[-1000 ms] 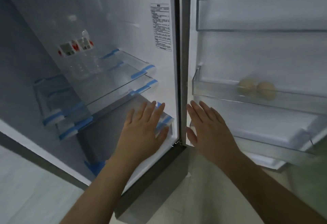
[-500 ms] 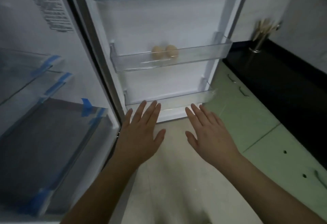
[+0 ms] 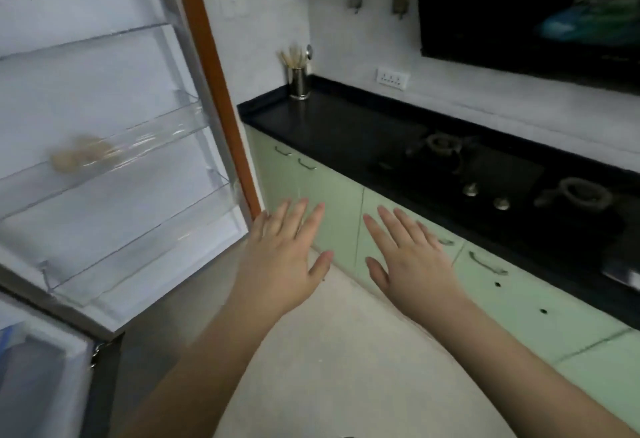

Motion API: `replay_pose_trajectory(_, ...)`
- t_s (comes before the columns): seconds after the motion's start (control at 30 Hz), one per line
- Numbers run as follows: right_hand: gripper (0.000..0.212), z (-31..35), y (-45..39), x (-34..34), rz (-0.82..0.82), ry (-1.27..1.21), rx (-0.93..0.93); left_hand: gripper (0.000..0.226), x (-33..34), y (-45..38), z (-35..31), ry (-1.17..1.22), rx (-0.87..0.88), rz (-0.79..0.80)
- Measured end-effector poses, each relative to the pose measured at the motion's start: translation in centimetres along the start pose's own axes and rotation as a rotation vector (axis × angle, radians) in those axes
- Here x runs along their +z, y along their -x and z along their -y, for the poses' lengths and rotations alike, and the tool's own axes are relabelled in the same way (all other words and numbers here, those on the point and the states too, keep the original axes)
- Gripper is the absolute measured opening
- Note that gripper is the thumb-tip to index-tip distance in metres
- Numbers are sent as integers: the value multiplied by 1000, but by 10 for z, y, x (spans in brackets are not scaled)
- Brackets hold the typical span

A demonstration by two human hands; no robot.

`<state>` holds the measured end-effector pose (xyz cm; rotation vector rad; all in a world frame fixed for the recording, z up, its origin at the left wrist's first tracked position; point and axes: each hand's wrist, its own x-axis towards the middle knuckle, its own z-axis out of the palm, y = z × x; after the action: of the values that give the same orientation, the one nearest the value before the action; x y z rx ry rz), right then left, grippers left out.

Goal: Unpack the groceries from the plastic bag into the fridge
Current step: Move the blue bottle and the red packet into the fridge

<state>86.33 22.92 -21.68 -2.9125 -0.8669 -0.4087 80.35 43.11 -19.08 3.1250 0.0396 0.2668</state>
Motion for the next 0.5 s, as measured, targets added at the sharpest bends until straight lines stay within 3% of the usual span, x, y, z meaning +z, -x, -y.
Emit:
replay_pose_trajectory(0.2,62,-101,89,-19,32,-3,235,75,-7,-15,-112,38,162,-2)
replay_pose_trajectory(0.5,63,-196,188,-47,-17,0,460,76,3,-22,-256,50,408,33)
